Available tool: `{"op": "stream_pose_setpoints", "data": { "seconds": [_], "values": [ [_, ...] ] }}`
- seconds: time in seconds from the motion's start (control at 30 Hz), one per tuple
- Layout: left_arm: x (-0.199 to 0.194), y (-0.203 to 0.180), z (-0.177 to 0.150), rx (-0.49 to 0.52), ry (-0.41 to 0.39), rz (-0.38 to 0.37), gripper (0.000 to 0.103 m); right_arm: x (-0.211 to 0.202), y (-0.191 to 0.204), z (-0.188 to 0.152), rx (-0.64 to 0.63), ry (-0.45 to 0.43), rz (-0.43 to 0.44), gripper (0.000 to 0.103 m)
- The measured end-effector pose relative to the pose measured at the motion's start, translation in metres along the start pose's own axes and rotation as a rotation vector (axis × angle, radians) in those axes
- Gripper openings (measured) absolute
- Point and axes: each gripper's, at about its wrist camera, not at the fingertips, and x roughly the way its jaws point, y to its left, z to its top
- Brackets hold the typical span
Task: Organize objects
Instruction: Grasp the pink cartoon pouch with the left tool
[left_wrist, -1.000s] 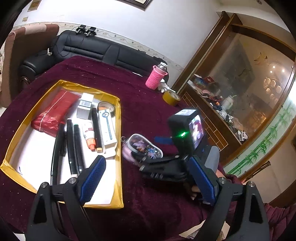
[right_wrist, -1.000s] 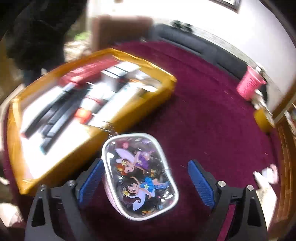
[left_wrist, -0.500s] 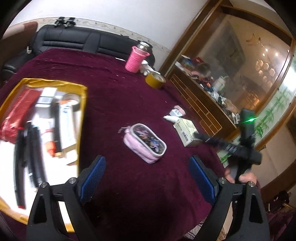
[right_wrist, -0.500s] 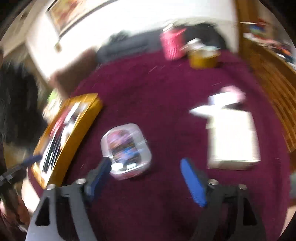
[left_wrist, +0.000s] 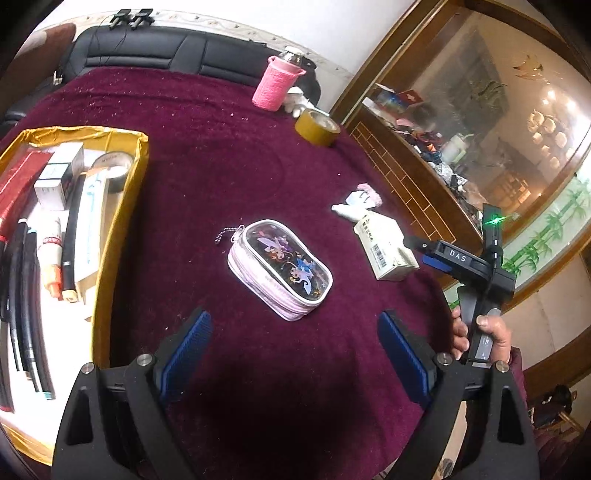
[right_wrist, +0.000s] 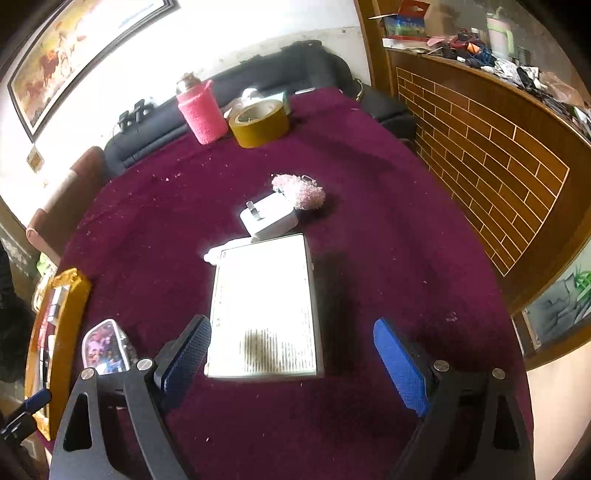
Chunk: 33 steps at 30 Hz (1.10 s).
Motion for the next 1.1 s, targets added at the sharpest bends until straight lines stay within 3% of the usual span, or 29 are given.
{"op": "stream_pose_setpoints", "data": {
  "seconds": [0.4,0.53,0.67,0.8,0.9,1.03,1.1],
  "values": [
    [0.056,-0.008,0.017,-0.102,0.068,0.009,0.090,0.039,0.029,0.003,-0.119,0.057,-0.037,0.094],
    [0.071,-0.014,0.026,-0.070,0.057,0.080,0.090,0.032,0.023,-0.002,-0.112,0.069,-0.006,0.092],
    [0.092,-0.018,0.034,-0.044,0.061,0.163,0.090,0.026,0.018,-0.013,-0.148,0.097,-0.064,0.087],
    [0.113,-0.020,0.037,-0.038,0.086,0.232,0.090,0.020,0.001,-0.024,-0.112,0.132,-0.045,0.087],
    [0.125,-0.024,0.040,-0.024,0.089,0.261,0.095,0.005,-0.015,-0.024,-0.058,0.105,0.013,0.087],
    [0.141,-0.039,0.038,0.120,0.083,0.339,0.094,-0.022,-0.028,-0.010,-0.014,0.003,0.018,0.088],
    [0.140,-0.041,0.037,0.147,0.071,0.329,0.093,-0.027,-0.030,-0.002,-0.008,-0.014,0.016,0.089]
  ]
}}
